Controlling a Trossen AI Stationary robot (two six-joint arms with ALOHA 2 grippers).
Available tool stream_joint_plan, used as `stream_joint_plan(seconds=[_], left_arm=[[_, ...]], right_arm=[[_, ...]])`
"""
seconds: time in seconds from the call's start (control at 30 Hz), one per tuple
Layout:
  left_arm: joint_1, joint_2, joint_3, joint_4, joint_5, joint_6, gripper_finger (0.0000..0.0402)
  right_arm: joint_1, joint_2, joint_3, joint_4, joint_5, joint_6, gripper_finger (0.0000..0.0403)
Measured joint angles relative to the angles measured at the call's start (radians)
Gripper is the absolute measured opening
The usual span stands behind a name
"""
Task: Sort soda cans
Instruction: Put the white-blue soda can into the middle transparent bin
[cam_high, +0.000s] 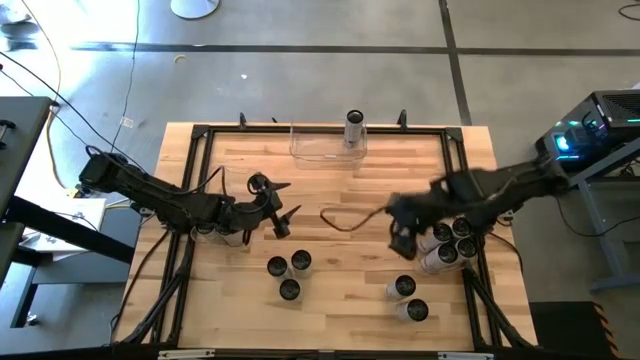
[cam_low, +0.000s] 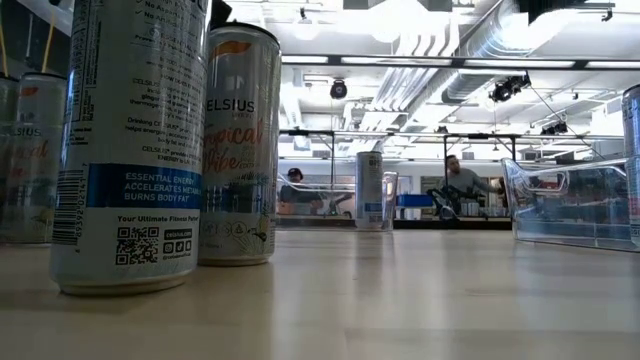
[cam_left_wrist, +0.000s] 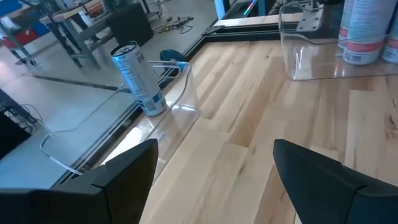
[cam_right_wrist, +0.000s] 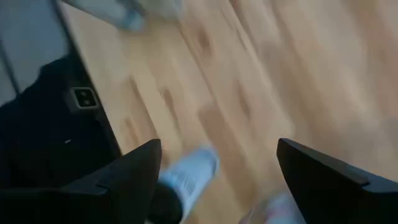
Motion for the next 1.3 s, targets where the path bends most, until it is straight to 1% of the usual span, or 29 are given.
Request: stream_joint_plan(seconds=[0.1,0.17,0.27,0.43,0.6,0.77,1.1,1.2,1.3], left_arm=[[0.0,0.0,0.0,0.003,0.0,-0.003,0.0314],[0.0,0.0,0.0,0.003,0.0,-0.003,0.0314],[0.0,0.0,0.0,0.003,0.0,-0.002,0.0314],[0.0,0.0,0.0,-0.017,-0.001,-0.003,0.0314],[0.0,0.0,0.0,-0.033,-0.001,-0.003,0.0314],[0.0,0.0,0.001,-0.039,-0.001,-0.007,0.0314],[0.001,0.0,0.001,-0.05,-0.001,-0.019,0.0314],[0.0,0.0,0.001,-0.051,-0.001,-0.02,0.0314],[0.0,0.0,0.001,-0.051,-0.001,-0.02,0.0314]], right_arm=[[0.108,0.03,0.0,-0.045,0.056,0.261,0.0314],[0.165,0.058,0.0,-0.041,0.08,0.384,0.0314],[0.233,0.107,0.0,-0.036,0.106,0.515,0.0314],[0.292,0.197,0.0,-0.034,0.08,0.641,0.0314],[0.317,0.265,0.001,-0.002,0.007,0.666,0.0314],[0.324,0.296,0.001,0.008,0.005,0.663,0.0314],[0.324,0.325,0.001,0.008,-0.011,0.589,0.0311],[0.324,0.347,0.001,0.01,-0.023,0.565,0.029],[0.323,0.356,0.004,0.013,-0.023,0.528,0.0251]])
